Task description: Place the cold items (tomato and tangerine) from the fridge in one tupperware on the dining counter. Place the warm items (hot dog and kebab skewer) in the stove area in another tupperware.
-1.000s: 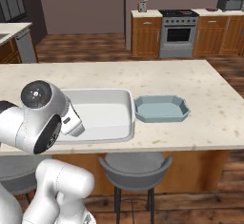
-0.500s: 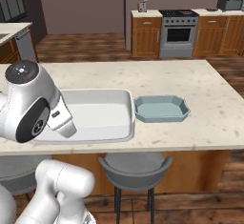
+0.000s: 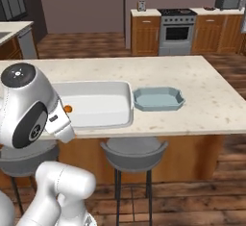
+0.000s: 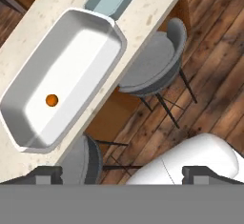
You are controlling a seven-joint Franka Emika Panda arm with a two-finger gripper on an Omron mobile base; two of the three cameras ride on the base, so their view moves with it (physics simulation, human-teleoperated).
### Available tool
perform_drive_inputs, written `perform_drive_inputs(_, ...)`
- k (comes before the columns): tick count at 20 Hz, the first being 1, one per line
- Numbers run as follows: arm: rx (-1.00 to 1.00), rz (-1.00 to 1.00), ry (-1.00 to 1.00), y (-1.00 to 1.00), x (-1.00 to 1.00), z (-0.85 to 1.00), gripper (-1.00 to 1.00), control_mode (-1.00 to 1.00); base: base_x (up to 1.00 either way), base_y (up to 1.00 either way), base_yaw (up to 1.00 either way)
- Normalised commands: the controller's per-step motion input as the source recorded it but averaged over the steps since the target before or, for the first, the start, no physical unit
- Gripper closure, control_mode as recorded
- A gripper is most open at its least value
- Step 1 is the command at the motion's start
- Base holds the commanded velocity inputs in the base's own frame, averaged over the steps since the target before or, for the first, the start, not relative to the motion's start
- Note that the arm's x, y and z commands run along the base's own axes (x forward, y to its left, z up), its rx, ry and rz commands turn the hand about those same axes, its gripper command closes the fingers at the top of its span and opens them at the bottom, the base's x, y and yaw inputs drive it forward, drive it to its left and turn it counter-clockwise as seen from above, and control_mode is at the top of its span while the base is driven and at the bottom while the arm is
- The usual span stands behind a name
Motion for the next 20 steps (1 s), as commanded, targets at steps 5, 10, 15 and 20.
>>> perform_drive_inputs(5,0.00,0.00,0.00,0.00,0.00,0.00,-1.00,1.00,-0.68,-0.38,0.00)
perform_drive_inputs(10,0.00,0.00,0.00,0.00,0.00,0.00,-1.00,1.00,-0.48,-0.65,0.00)
perform_drive_inputs(15,0.00,0.00,0.00,0.00,0.00,0.00,-1.00,1.00,-0.32,-0.82,0.00)
perform_drive_inputs(20,0.00,0.00,0.00,0.00,0.00,0.00,-1.00,1.00,-0.21,-0.88,0.00)
